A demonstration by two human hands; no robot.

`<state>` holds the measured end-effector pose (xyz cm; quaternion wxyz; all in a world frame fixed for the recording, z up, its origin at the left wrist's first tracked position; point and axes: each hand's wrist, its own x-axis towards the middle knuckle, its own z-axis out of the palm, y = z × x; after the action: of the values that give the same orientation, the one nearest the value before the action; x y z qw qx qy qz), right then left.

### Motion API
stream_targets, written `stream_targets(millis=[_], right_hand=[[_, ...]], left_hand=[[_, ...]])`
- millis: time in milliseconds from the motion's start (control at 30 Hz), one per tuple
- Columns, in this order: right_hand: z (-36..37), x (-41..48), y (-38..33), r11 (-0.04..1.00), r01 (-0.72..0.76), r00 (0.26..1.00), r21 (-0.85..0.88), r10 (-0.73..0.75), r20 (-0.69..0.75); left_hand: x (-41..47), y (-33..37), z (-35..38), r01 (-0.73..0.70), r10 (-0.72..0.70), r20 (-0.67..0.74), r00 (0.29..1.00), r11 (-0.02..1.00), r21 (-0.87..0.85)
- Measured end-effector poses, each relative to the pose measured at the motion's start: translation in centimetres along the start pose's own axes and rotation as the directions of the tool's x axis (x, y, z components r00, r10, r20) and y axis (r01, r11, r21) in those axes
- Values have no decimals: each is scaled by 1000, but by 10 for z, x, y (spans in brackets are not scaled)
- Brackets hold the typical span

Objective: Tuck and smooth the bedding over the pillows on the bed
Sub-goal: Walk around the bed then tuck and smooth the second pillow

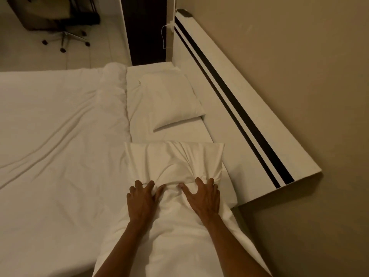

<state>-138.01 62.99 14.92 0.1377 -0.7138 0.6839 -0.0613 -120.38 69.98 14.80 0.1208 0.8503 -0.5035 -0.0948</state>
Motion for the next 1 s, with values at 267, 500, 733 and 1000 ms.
stream_targets(millis=[267,500,733,1000], right_hand=[[5,32,13,1000,5,999,-7,-5,46],[8,88,22,995,99,992,-11,-97,80],[8,162,45,982,189,975,-21,-185,120],[22,245,66,970,239,963,-51,-230,143]], left_hand=[[26,17,11,22,-23,45,999,1000,13],[57,41,31,127,-128,23,991,991,43],[92,85,60,256,-257,46,965,967,13],[151,128,89,327,-322,76,944,943,-69]])
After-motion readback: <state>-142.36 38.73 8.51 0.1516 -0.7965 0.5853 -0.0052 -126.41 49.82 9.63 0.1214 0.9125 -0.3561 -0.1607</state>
